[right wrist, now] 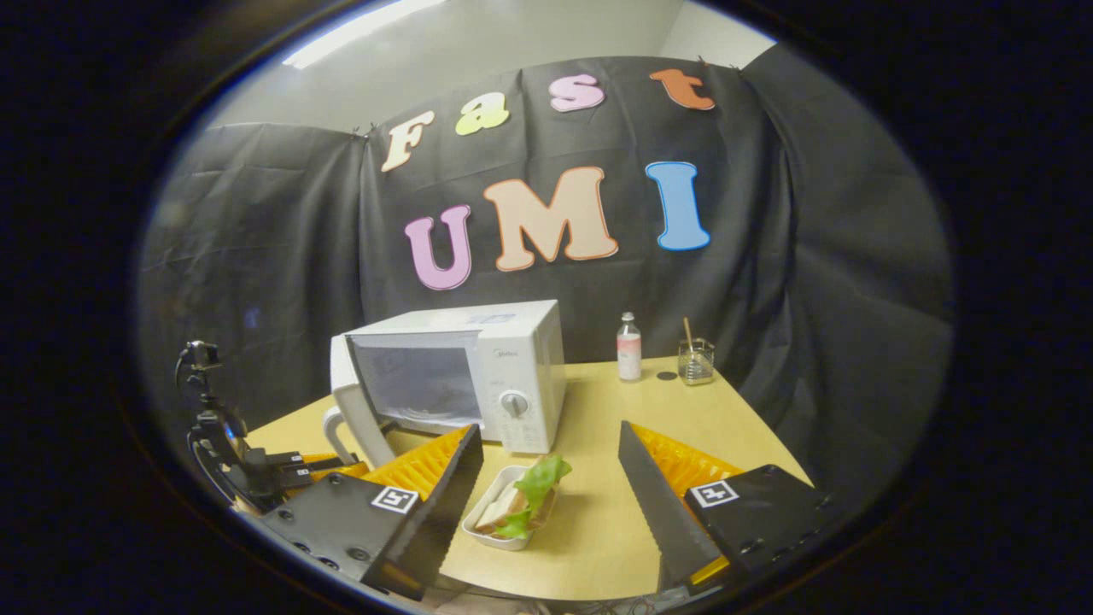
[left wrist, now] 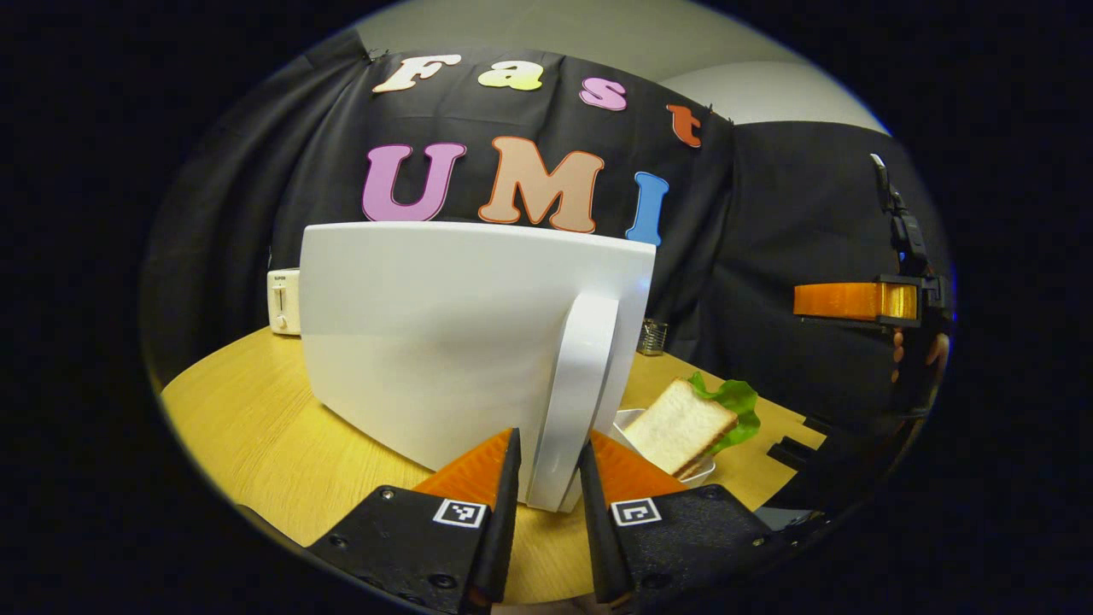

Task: Open the microwave oven with the left hand, put the food in, and close the microwave oven.

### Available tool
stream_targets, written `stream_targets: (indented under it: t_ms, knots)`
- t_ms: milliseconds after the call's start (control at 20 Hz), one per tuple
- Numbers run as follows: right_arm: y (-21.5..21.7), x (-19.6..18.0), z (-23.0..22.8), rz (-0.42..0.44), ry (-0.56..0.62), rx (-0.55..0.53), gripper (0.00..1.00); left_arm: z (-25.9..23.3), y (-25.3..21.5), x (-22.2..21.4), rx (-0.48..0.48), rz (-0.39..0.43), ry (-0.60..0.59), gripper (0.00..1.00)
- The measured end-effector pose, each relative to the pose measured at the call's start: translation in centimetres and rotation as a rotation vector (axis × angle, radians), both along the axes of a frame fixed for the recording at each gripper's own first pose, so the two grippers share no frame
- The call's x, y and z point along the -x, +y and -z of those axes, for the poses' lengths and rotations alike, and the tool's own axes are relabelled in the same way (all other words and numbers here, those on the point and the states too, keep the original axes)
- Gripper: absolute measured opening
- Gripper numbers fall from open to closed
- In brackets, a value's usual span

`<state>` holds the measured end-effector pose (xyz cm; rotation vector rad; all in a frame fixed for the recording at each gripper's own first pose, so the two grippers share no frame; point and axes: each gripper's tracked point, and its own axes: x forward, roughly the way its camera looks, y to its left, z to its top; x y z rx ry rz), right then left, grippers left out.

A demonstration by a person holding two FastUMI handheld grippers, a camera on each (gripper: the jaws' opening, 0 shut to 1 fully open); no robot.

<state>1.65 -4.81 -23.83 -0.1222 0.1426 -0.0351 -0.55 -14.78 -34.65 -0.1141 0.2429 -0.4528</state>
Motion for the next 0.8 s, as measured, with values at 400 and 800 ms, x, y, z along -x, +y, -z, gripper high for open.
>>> stream_targets:
  t_ms: [400, 800]
  knots:
    - [-0.4, -2.2, 3.6, 0.007, 0.098, -0.028, 0.92, 0.0, 6.6, 2.9, -0.074, -0.109, 0.018, 0.64]
    - [-0.4, -3.5, 7.3, 0.008, 0.180, -0.074, 0.92, 0.3, 14.4, 5.6, -0.093, -0.271, 0.063, 0.81]
